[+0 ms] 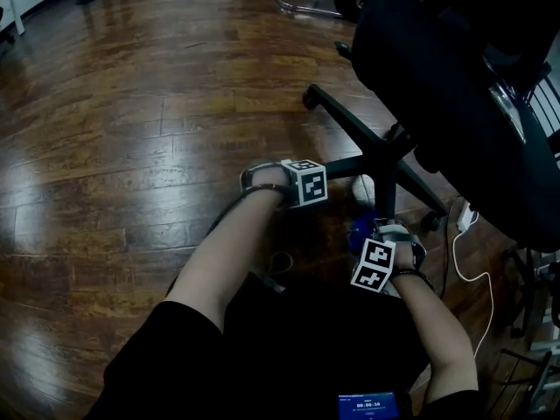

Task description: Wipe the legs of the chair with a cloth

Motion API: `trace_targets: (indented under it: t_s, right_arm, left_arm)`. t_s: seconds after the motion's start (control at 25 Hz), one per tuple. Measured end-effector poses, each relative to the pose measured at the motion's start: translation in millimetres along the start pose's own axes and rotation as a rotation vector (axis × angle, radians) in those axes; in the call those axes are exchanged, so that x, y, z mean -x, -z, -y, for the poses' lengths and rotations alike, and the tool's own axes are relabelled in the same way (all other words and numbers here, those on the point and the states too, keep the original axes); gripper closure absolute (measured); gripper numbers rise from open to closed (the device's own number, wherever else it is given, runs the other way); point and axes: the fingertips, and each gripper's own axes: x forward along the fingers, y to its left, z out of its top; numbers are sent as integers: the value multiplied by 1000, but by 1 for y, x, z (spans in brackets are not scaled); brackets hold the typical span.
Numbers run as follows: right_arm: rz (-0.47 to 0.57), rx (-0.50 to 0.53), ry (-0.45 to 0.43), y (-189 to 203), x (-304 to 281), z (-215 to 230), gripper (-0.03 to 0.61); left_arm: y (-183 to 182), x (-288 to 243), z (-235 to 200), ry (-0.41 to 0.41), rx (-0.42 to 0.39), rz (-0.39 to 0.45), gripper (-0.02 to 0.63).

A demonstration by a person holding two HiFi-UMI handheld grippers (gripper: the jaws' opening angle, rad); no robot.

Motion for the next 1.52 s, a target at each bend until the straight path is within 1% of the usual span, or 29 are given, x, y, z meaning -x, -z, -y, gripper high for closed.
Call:
trace_targets:
  t_s: [0.08, 0.12, 0.2, 0.28, 0.36, 0.48, 0.56, 0.72, 0.76, 0.84, 0.92, 0.96, 1.12, 1.2, 1.4, 1.44, 1.52]
  right_arm:
    - [-5, 38, -52, 2, 8, -34, 497]
    - [-7, 60, -61, 3, 10, -46, 497]
    - [-4, 78, -58, 4, 11, -56, 497]
    - [-8, 50, -68, 5, 8, -50, 497]
    - [-19, 32, -50, 5, 3, -33, 497]
    - [-20, -14, 24, 6, -10, 13, 497]
    - [-20, -63, 82, 5, -20, 52, 497]
    - [-2, -165, 227, 5, -34, 129, 497]
    - [-6, -177, 250, 5, -35, 139, 498]
    - [-27, -153, 280, 4, -36, 144, 500]
    - [-18, -124, 289, 1, -35, 136, 499]
    - [-11, -121, 277, 0, -33, 130, 499]
    - [-22, -81, 195, 3, -23, 82, 499]
    - [-10, -74, 142, 1, -14, 48, 499]
    - [20, -33, -60, 3, 12, -41, 499]
    - [23, -24, -85, 4, 15, -51, 499]
    - [23, -5, -99, 6, 17, -61, 498]
  left_arm:
    - [0, 0, 1, -2, 2, -6, 560]
    - [0, -1, 1, -3, 2, -8, 560]
    - [0, -1, 1, -5, 1, -8, 560]
    - [0, -1, 1, -3, 1, -7, 560]
    - [-1, 0, 2, 0, 0, -5, 560]
    - [-2, 1, 3, 8, -4, -2, 560]
    - [-2, 2, 4, 12, -6, 1, 560]
    - [-4, 2, 5, 25, -13, 10, 560]
    - [-5, 2, 5, 26, -15, 15, 560]
    - [-6, 2, 4, 25, -17, 22, 560]
    - [-4, 1, 3, 23, -15, 21, 560]
    - [-3, 1, 3, 21, -14, 20, 560]
    - [-5, 0, 3, 7, -7, 14, 560]
    - [-2, 0, 2, 0, -4, 5, 560]
    - [-2, -1, 0, -5, 0, -3, 560]
    - [-1, -1, 1, -4, 1, -5, 560]
    - [-2, -1, 2, -2, 1, -7, 560]
